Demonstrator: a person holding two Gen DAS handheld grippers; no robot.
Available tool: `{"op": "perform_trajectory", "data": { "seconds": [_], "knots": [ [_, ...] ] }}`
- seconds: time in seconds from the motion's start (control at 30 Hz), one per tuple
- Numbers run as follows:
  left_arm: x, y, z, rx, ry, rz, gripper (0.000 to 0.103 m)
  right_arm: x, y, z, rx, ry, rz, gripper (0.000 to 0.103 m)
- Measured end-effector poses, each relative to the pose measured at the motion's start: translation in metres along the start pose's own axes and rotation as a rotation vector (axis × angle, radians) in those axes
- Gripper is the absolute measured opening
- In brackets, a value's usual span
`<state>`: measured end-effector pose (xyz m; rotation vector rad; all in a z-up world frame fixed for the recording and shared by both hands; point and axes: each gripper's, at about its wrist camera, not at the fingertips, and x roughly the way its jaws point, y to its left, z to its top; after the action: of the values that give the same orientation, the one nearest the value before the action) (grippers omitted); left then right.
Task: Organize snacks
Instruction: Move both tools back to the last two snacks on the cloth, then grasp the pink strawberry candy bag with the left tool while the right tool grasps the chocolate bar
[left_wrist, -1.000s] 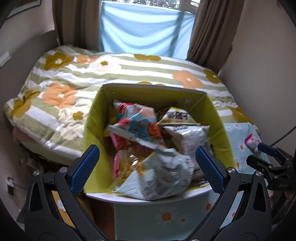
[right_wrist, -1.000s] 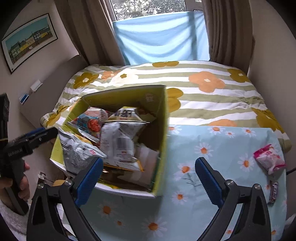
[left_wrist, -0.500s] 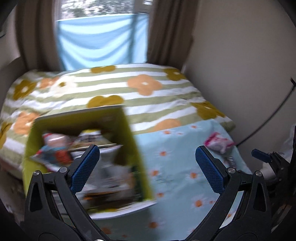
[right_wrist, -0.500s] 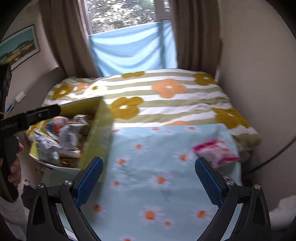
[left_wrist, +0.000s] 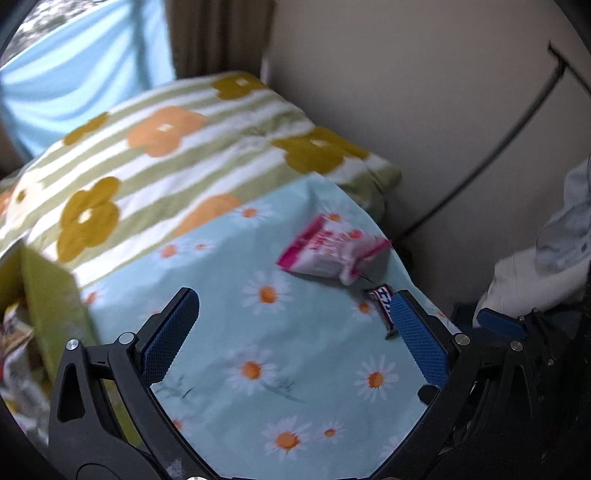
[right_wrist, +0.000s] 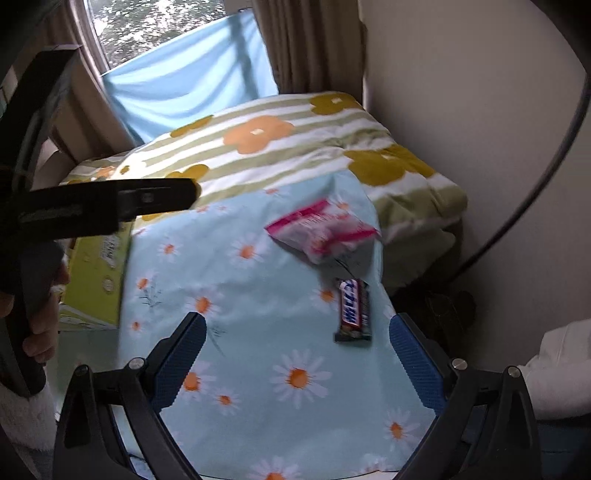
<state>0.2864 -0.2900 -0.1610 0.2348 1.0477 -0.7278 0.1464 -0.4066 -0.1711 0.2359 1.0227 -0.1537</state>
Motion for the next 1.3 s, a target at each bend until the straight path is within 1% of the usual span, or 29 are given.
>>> {"op": "perform_trajectory", "data": {
  "seconds": [0.13, 0.2, 0.3, 0.37, 0.43, 0.57, 0.7, 0.77, 0.8, 0.87, 0.97, 1.07, 1.1, 1.2, 1.3],
  "knots": [
    [0.048, -0.024, 0.017, 0.102, 0.077, 0.004, 0.103, 0.014, -0.008, -0.006, 0.024, 0.013, -0.019, 0.099],
    [0.070, -0.033, 0.023, 0.152, 0.111, -0.002, 0.102, 0.025, -0.009, -0.009, 0.025, 0.023, -0.045, 0.098],
    [0.114, -0.047, 0.032, 0.234, 0.178, -0.013, 0.103, 0.039, -0.011, -0.012, 0.037, 0.033, -0.082, 0.098],
    [0.138, -0.054, 0.036, 0.273, 0.211, -0.020, 0.103, 0.048, -0.011, -0.015, 0.046, 0.033, -0.098, 0.098],
    [0.158, -0.057, 0.039, 0.297, 0.230, -0.023, 0.103, 0.058, -0.009, -0.018, 0.049, 0.034, -0.115, 0.094],
    [0.186, -0.063, 0.040, 0.342, 0.254, -0.024, 0.103, 0.073, -0.009, -0.020, 0.062, 0.017, -0.162, 0.093],
    [0.199, -0.062, 0.038, 0.353, 0.254, -0.044, 0.103, 0.083, -0.006, -0.018, 0.037, 0.003, -0.211, 0.093],
    [0.200, -0.060, 0.037, 0.360, 0.244, -0.048, 0.102, 0.089, -0.005, -0.016, 0.039, 0.006, -0.212, 0.093],
    [0.202, -0.060, 0.037, 0.367, 0.241, -0.045, 0.101, 0.092, -0.005, -0.016, 0.042, 0.007, -0.207, 0.093],
    [0.204, -0.058, 0.036, 0.378, 0.244, -0.038, 0.095, 0.099, -0.003, -0.016, 0.045, 0.017, -0.206, 0.093],
    [0.206, -0.056, 0.037, 0.377, 0.237, -0.043, 0.092, 0.108, -0.003, -0.015, 0.055, 0.030, -0.212, 0.093],
    [0.200, -0.053, 0.038, 0.374, 0.212, -0.033, 0.072, 0.113, -0.005, -0.014, 0.072, 0.034, -0.211, 0.093],
    [0.200, -0.051, 0.040, 0.368, 0.216, -0.031, 0.070, 0.115, -0.005, -0.012, 0.074, 0.037, -0.209, 0.093],
    [0.199, -0.046, 0.042, 0.356, 0.213, -0.026, 0.065, 0.123, -0.004, -0.009, 0.073, 0.047, -0.204, 0.093],
    [0.196, -0.040, 0.041, 0.343, 0.214, -0.013, 0.063, 0.126, -0.006, -0.008, 0.094, 0.051, -0.181, 0.093]
  ]
}}
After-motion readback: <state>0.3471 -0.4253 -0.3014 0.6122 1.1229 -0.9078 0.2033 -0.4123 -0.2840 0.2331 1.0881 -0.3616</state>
